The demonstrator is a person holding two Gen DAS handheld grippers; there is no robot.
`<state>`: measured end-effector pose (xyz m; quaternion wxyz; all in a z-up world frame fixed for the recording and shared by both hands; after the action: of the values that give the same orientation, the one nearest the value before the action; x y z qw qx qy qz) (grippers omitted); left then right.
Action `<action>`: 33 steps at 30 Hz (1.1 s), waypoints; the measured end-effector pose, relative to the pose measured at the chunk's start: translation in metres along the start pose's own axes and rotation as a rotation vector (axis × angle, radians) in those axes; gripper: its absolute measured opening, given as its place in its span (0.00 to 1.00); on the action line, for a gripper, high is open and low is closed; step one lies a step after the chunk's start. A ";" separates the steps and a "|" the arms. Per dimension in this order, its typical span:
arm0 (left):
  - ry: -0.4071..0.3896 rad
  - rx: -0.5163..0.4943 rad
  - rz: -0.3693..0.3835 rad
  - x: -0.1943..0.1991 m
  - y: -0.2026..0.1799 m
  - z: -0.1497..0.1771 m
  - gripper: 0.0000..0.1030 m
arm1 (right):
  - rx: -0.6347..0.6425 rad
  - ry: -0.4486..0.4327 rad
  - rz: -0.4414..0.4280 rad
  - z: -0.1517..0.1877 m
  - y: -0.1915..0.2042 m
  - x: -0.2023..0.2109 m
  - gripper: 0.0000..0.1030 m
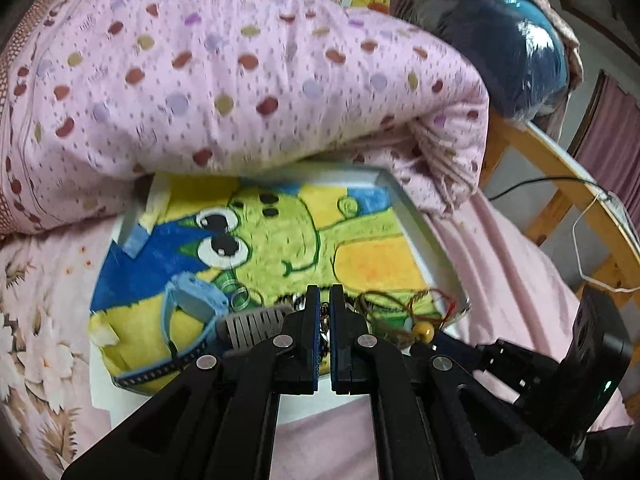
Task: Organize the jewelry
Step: 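Lower the gold chain into the tray with the left tool while the right tool releases the hair tie there, then open both tools and pull them back from the tray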
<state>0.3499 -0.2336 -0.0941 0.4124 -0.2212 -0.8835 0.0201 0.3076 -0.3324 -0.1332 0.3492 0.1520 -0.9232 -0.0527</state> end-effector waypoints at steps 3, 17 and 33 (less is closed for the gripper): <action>0.031 -0.007 -0.005 -0.006 -0.001 0.009 0.02 | -0.003 -0.002 0.000 0.000 0.001 0.001 0.17; 0.062 0.025 -0.054 -0.005 0.008 0.018 0.39 | -0.042 -0.070 0.015 -0.011 -0.002 0.025 0.43; -0.177 0.073 -0.145 0.068 0.021 0.003 0.90 | -0.034 -0.276 0.080 -0.047 0.017 0.118 0.90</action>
<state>0.3177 -0.1868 -0.0517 0.3411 -0.1388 -0.9288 0.0419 0.2504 -0.3529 -0.0202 0.2233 0.1003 -0.9667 -0.0745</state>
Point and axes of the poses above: each gripper's, at about its wrist camera, not at the fingertips, and x roughly against the way its jaws point, y to its left, z to its underside, the point moved 10 cm from there along -x, roughly the way its jaws point, and after that the axes turned 4 degrees about -z, right-handed, at the moved point
